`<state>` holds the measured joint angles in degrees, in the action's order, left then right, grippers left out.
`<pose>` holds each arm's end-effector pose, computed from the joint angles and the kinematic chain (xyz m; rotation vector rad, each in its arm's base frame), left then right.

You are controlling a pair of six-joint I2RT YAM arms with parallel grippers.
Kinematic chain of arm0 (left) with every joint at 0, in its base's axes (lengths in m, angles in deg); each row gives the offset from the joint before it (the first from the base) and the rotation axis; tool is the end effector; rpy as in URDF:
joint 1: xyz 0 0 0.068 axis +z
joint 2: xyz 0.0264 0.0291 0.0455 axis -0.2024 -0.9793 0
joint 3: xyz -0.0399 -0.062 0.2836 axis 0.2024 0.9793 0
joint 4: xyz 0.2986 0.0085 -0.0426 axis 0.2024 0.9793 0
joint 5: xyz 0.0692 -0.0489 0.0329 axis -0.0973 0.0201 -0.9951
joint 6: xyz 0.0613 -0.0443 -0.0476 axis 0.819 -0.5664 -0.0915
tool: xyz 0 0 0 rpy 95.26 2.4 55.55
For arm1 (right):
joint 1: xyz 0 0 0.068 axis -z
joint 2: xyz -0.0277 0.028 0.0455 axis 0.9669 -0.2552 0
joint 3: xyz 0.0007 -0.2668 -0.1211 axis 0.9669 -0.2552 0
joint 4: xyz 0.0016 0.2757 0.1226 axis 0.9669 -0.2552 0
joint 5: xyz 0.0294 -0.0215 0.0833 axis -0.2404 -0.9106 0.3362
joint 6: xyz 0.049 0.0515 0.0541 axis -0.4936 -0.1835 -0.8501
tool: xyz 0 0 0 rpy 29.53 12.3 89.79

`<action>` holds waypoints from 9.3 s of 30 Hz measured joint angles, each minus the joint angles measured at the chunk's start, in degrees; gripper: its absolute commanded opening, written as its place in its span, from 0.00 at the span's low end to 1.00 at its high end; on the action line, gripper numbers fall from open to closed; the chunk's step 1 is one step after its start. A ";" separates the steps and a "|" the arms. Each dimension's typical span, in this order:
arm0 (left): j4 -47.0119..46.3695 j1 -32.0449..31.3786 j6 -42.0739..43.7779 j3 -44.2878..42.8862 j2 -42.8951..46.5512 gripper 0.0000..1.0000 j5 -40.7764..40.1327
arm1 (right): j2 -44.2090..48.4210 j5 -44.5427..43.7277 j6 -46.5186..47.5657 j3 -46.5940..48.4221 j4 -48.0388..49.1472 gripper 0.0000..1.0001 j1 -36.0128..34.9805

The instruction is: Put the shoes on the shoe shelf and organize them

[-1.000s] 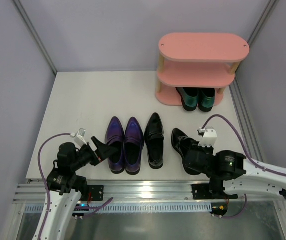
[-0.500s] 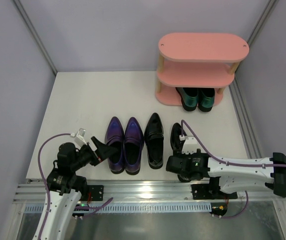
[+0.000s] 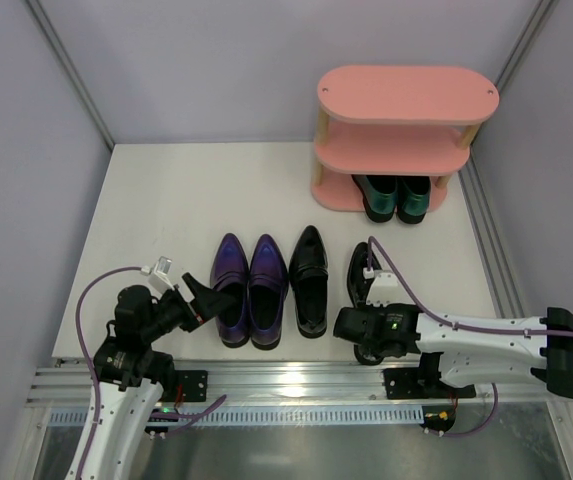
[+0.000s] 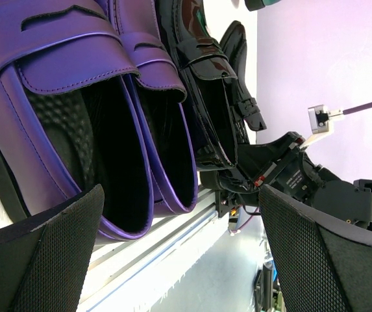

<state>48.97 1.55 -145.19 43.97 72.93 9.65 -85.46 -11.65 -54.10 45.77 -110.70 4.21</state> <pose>0.1334 -0.0674 0.2136 -0.4645 2.1423 -1.2623 0.1061 0.1607 0.1493 0.0487 2.4747 -0.0747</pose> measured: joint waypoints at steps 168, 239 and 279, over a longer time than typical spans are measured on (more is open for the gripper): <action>-1.14 0.00 4.90 -6.43 -5.99 1.00 -0.42 | -20.28 -2.99 18.47 15.13 24.81 1.00 -3.19; 0.04 0.00 4.90 -6.45 -3.89 1.00 -0.57 | -5.51 27.78 54.27 37.81 24.52 0.04 50.73; -2.60 0.02 3.02 -6.43 -4.72 1.00 0.00 | -23.02 29.42 57.79 39.06 54.07 0.04 59.12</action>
<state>46.37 1.57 -142.17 37.54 68.20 9.65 -108.47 17.77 3.69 84.83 -56.62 63.33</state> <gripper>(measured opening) 0.996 0.471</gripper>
